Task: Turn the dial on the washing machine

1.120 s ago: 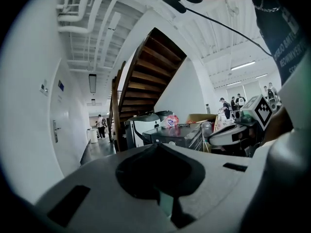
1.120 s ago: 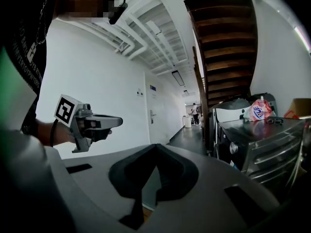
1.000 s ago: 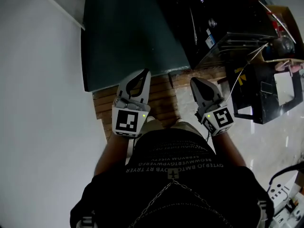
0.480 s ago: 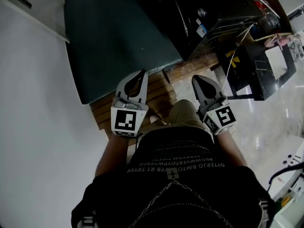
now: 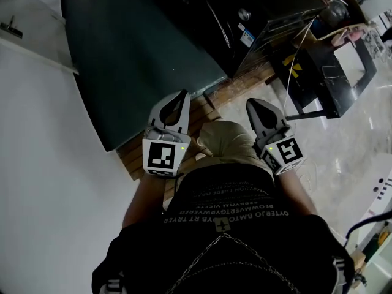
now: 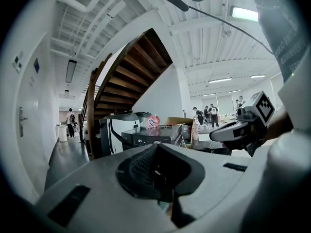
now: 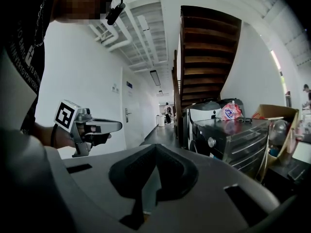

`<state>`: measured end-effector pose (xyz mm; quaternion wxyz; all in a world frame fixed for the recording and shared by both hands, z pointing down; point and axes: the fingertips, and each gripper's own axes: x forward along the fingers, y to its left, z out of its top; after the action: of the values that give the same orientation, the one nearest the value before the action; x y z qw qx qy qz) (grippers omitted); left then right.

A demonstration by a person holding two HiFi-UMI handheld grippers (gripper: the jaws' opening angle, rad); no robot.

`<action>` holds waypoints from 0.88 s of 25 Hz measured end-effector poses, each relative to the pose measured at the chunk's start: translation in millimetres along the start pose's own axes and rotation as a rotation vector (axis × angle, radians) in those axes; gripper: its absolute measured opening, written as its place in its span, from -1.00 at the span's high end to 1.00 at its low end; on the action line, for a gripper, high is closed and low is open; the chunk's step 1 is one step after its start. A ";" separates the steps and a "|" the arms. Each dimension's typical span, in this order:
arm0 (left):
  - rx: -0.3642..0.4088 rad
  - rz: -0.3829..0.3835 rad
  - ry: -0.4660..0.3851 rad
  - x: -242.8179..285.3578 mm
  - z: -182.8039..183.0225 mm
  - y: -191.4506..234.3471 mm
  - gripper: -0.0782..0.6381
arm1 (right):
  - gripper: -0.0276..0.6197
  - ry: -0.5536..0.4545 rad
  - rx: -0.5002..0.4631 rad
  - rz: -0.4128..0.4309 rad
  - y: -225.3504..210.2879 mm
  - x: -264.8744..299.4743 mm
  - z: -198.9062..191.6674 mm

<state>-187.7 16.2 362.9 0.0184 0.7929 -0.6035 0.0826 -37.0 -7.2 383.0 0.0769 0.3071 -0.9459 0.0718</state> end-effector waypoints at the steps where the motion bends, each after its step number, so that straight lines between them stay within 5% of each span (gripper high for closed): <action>1: 0.005 -0.008 0.002 8.6 1.9 3.7 0.77 | 0.92 -0.005 0.003 -0.007 -5.9 5.4 2.7; 10: 0.075 -0.083 -0.007 113.8 29.5 35.6 0.76 | 0.92 -0.020 0.046 -0.085 -87.9 63.1 15.7; 22: 0.142 -0.138 -0.022 262.6 138.6 67.1 0.76 | 0.93 -0.079 0.061 -0.131 -219.6 125.3 120.4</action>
<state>-169.3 -270.3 261.8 -0.0388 0.8328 -0.5402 0.1147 -19.4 -276.6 308.4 0.0347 0.3732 -0.9233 0.0832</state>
